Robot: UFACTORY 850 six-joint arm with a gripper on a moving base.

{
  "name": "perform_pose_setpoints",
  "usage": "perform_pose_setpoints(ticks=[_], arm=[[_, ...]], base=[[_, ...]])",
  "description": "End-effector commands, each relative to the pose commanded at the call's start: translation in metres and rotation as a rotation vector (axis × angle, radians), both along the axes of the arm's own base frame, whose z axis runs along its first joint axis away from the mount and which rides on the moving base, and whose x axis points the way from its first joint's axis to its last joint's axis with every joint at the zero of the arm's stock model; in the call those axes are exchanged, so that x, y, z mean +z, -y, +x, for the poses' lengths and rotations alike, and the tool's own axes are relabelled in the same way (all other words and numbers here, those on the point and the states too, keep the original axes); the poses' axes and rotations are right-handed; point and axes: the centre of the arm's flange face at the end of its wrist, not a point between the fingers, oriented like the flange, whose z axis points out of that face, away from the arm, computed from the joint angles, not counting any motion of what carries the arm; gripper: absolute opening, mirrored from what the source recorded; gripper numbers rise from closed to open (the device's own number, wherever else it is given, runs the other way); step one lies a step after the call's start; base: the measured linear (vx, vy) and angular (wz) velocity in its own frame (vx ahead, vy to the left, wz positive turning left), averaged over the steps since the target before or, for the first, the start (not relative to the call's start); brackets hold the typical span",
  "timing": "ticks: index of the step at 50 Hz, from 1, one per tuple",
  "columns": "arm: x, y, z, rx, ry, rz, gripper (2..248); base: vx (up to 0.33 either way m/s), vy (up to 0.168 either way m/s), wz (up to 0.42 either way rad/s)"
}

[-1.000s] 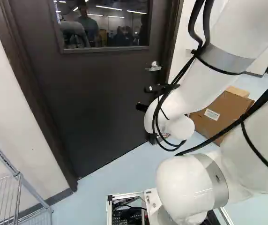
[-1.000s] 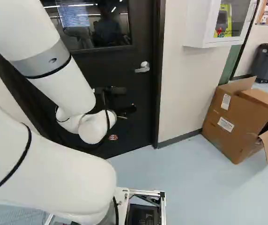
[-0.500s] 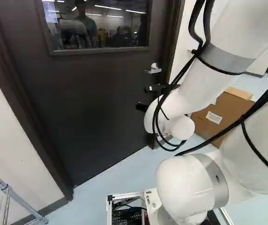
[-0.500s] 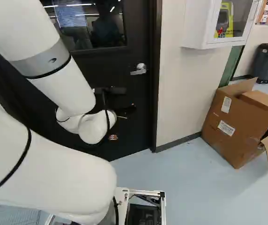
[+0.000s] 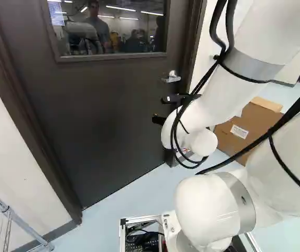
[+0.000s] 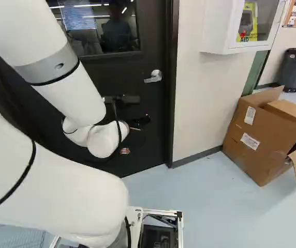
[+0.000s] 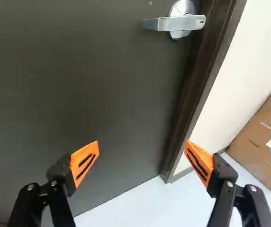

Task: Open the door and move inside

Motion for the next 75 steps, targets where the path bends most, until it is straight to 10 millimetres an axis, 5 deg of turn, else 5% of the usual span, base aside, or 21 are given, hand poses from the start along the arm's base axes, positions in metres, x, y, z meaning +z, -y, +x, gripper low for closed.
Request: perform_pose_setpoints(ticks=[24, 75], arm=[[0.005, 0.0, 0.019, 0.0, 0.002, 0.0, 247], [0.056, 0.012, 0.062, -0.034, 0.128, -0.004, 247]], base=[[0.0, 0.0, 0.0], [0.0, 0.0, 0.0]])
